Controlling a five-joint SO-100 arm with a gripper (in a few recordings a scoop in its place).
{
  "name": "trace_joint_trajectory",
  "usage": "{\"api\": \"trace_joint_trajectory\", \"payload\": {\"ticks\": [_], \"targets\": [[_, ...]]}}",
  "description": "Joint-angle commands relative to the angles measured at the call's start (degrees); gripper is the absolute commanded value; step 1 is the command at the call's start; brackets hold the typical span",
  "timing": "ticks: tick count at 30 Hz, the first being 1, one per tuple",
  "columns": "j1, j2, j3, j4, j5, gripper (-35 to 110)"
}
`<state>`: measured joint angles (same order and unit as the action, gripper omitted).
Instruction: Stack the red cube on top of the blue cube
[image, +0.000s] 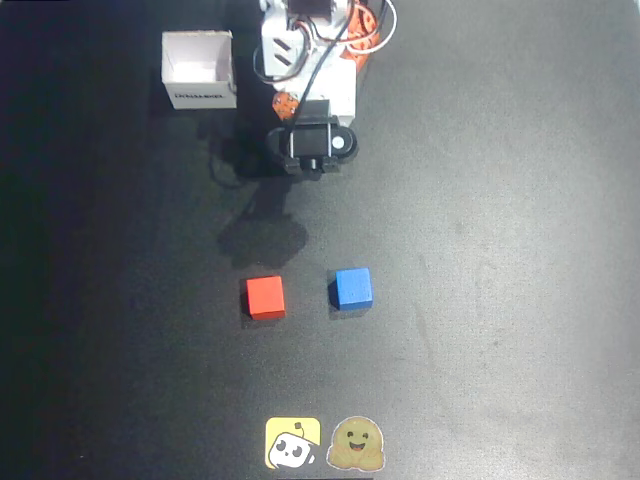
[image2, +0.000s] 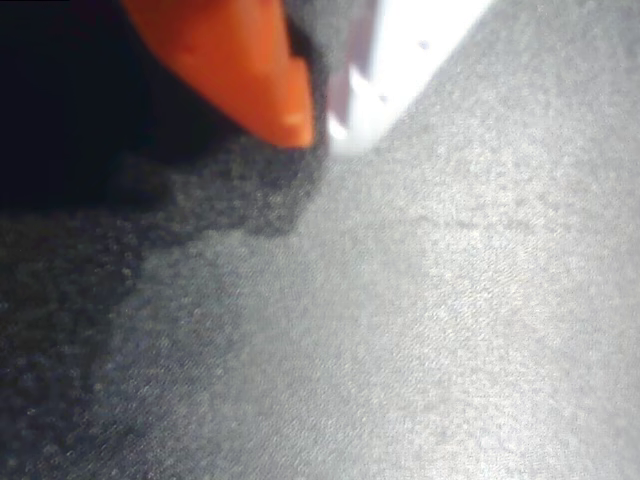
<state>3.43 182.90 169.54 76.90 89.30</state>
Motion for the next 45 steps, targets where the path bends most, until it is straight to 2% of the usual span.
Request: {"api": "trace_joint_trajectory", "payload": {"ticks": [1,32,35,39,45], "targets": [[2.55,0.18,-0.26,0.26,0.62,0],[1.41,-1.58,-4.48,-1.14,-0.70,0],[1.23,-11.87,-10.37,-3.96,-0.70,0],[1.41,-34.28,-26.89,-4.31,-0.97,0],[1.85,-54.76,-42.89,-5.80,-0.53,0]]}}
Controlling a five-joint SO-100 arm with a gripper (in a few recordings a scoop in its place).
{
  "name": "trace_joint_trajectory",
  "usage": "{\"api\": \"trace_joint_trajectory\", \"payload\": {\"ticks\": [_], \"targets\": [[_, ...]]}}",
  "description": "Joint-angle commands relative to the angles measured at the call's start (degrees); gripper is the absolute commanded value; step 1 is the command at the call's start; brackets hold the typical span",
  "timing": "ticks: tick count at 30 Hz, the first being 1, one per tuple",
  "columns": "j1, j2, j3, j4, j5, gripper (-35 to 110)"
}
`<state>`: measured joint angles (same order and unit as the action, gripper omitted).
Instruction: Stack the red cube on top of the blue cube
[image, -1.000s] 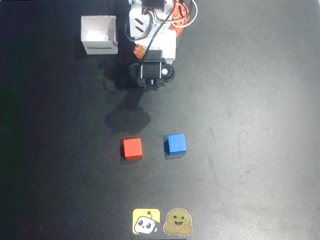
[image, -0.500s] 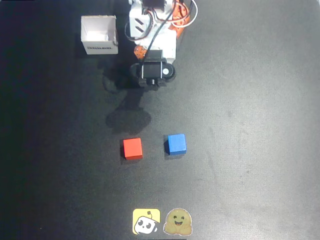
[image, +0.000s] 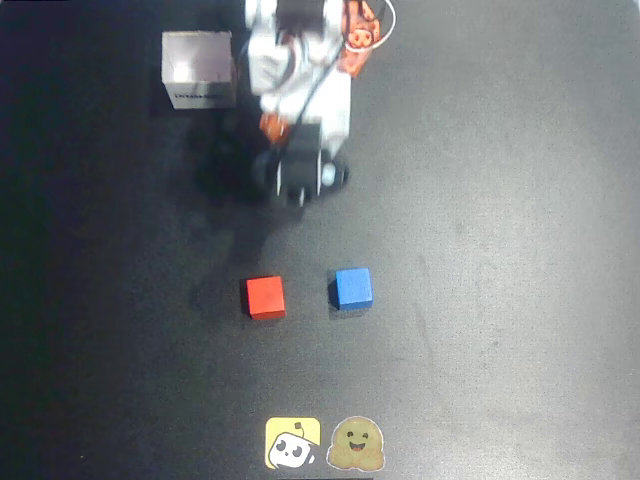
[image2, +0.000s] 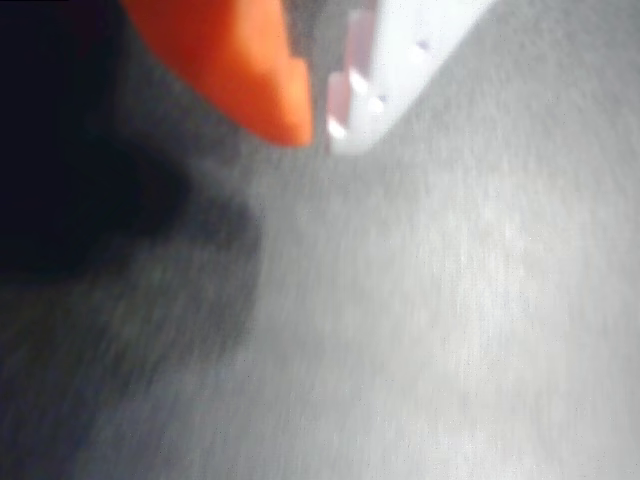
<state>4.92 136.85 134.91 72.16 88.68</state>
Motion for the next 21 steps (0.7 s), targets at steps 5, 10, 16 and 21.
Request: {"api": "trace_joint_trajectory", "payload": {"ticks": [5,10,16,21], "targets": [[1.49,-24.08,-20.48,-1.32,0.09,0],[3.34,-36.91,-30.59,-1.93,-1.05,0],[5.27,-47.37,-39.02,-2.11,-2.55,0],[6.24,-50.98,-43.07,-2.02,-3.52,0]]}}
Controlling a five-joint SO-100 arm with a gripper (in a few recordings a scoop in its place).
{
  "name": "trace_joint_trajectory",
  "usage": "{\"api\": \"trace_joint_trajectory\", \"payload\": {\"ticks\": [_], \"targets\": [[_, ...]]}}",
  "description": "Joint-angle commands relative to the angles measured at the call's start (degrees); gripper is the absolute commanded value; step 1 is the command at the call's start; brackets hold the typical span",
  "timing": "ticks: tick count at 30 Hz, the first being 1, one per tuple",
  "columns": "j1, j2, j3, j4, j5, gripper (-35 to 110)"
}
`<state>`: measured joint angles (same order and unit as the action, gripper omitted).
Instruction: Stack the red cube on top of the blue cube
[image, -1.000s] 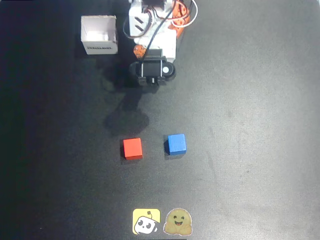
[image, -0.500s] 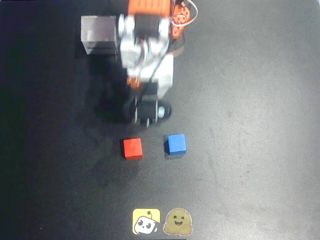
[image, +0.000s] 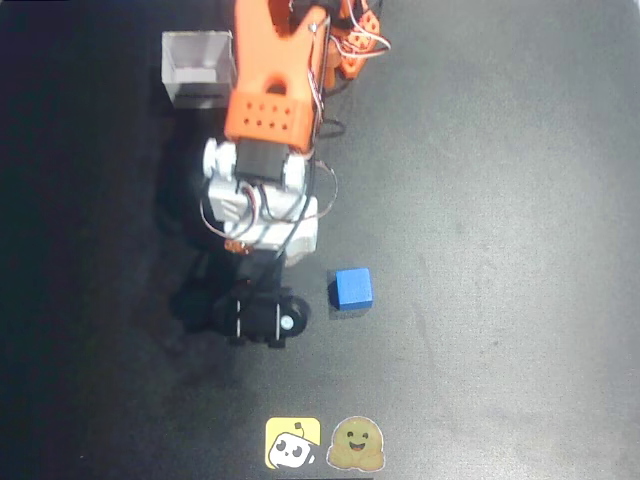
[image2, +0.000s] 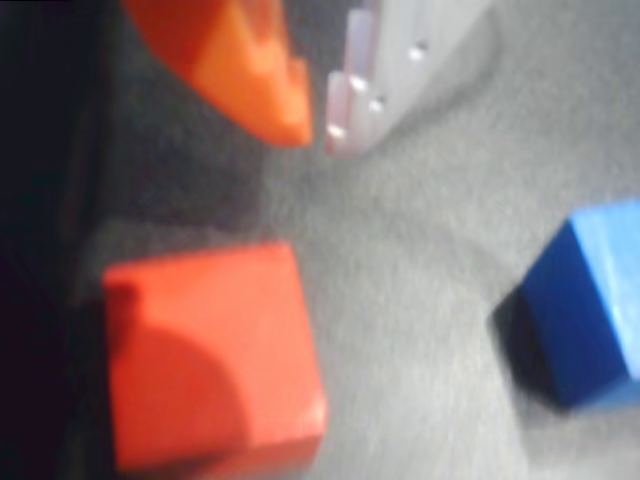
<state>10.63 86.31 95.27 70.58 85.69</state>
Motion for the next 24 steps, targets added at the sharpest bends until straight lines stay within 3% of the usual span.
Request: {"api": "trace_joint_trajectory", "payload": {"ticks": [1,10,13,24], "targets": [[0.62,-0.88,-3.78,-0.53,-0.53,0],[0.18,-6.15,-10.02,-0.35,1.05,0],[-0.18,-7.29,-11.78,-0.26,1.49,13],[-4.39,-10.72,-15.64,-0.44,5.27,17]]}}
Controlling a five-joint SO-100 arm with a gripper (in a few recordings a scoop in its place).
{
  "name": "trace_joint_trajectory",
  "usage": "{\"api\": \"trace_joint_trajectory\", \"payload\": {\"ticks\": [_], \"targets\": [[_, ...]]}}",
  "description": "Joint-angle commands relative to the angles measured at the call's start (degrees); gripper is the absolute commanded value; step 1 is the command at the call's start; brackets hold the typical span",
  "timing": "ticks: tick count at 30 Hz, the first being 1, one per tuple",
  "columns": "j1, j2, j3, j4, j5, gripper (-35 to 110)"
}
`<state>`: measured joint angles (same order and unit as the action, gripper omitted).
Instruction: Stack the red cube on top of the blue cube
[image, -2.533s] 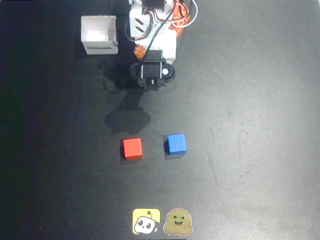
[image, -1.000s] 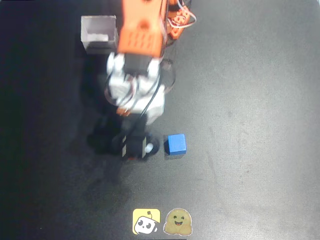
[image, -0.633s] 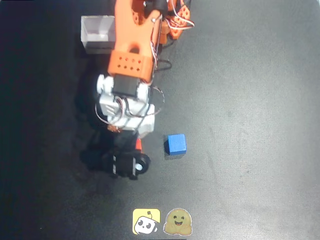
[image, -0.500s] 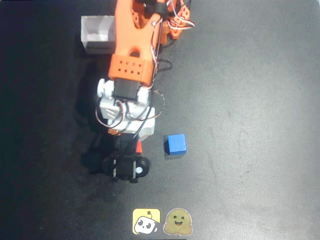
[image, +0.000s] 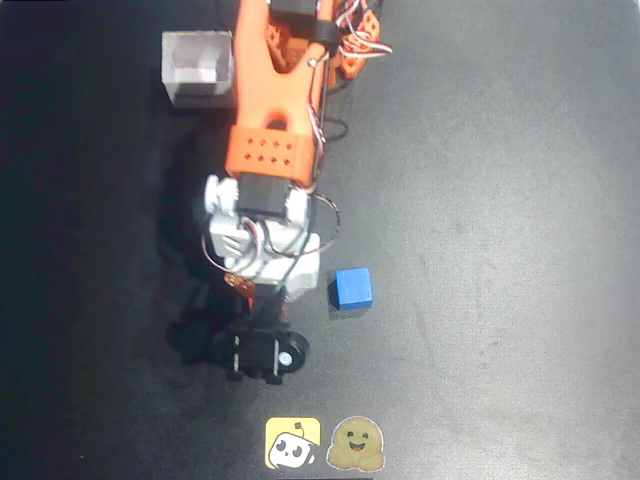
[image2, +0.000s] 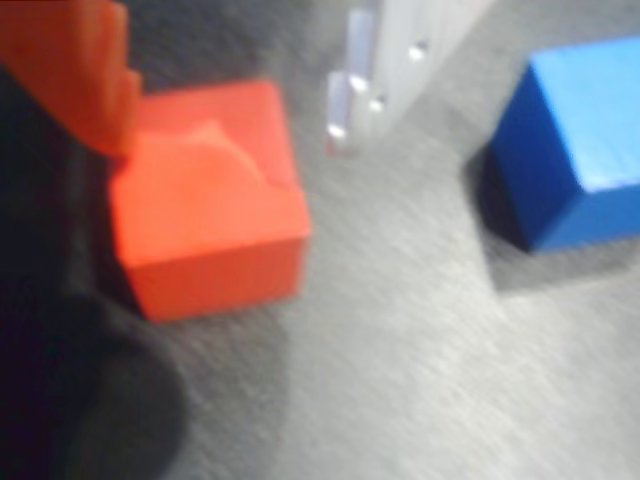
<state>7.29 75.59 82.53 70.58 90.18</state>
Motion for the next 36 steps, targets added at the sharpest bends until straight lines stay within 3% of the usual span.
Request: {"api": "trace_joint_trajectory", "payload": {"ticks": [1,10,29,36], "targets": [[-1.32,-0.53,-3.43,-0.44,1.05,18],[-1.49,-3.08,-4.66,-1.67,0.88,25],[0.62,-7.56,-2.72,-3.25,0.53,25],[1.05,-8.53,-1.67,-3.96,0.35,14]]}}
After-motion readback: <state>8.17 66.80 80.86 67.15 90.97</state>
